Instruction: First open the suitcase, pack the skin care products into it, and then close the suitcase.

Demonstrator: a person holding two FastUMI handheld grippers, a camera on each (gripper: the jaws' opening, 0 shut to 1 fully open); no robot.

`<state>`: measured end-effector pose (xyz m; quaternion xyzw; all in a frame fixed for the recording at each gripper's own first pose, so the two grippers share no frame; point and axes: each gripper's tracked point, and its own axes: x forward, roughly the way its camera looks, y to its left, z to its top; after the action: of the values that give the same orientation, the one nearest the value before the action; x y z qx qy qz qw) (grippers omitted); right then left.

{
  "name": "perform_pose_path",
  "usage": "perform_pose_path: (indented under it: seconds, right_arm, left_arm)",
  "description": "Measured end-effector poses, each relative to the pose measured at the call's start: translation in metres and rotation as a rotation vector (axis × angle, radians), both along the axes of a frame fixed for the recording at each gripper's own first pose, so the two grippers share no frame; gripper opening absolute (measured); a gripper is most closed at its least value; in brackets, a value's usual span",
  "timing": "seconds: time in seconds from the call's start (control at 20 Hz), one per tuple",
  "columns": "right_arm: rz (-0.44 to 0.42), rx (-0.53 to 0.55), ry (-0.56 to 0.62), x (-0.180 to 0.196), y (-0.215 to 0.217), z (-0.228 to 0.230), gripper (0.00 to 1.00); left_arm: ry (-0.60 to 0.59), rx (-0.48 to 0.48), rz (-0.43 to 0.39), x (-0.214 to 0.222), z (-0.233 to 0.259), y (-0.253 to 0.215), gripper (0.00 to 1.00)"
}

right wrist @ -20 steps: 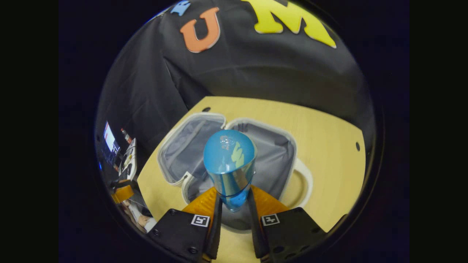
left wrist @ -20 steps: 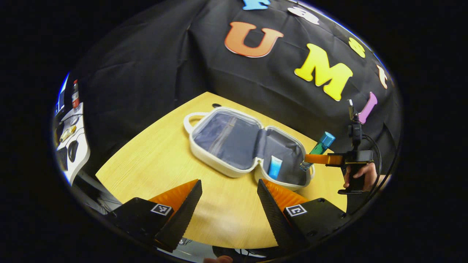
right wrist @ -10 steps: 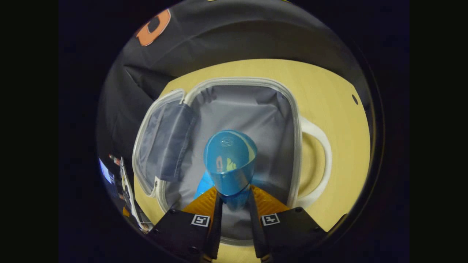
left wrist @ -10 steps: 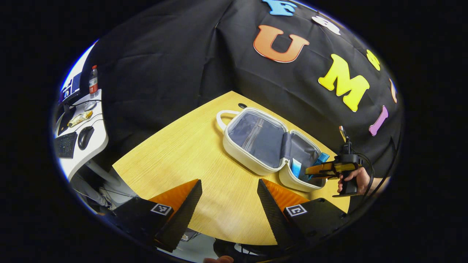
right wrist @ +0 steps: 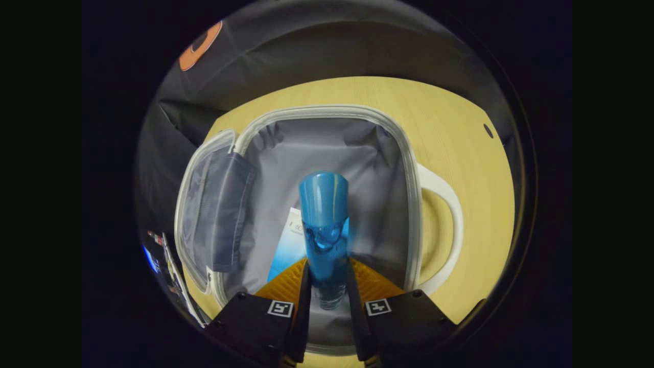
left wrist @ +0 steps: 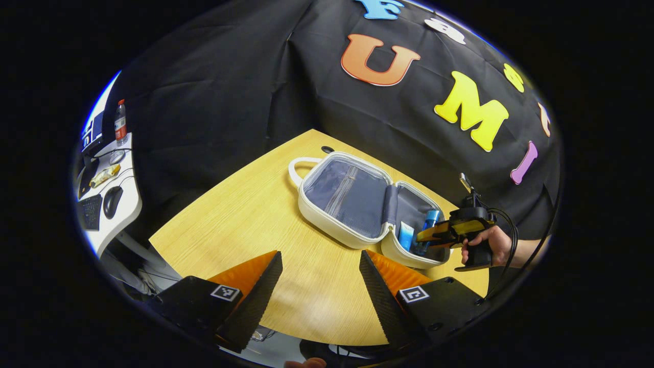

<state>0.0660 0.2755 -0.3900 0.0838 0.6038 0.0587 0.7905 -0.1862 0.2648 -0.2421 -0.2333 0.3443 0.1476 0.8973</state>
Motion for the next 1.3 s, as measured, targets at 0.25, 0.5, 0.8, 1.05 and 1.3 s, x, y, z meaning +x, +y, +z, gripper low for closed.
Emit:
perform_pose_path:
  seconds: [0.25, 0.5, 0.8, 1.05, 1.3]
  right_arm:
    - [0.004, -0.034, 0.006, -0.001, -0.005, -0.003, 0.34]
    - [0.022, 0.000, -0.028, -0.005, -0.001, 0.018, 0.46]
    - [0.097, 0.085, -0.179, -0.026, -0.017, 0.090, 0.82]
    - [0.208, 0.098, -0.397, -0.043, -0.049, 0.160, 0.82]
    - [0.283, 0.056, -0.535, -0.069, -0.077, 0.198, 0.77]
  left_arm:
    - [-0.002, 0.014, -0.005, -0.002, 0.003, 0.002, 0.97]
    - [-0.060, -0.023, -0.007, 0.018, 0.002, 0.007, 0.97]
    - [-0.239, -0.009, 0.014, 0.069, 0.012, 0.051, 0.97]
    - [-0.243, -0.096, 0.048, 0.103, -0.027, 0.090, 0.97]
    - [-0.242, -0.246, 0.113, 0.146, -0.080, 0.123, 0.96]
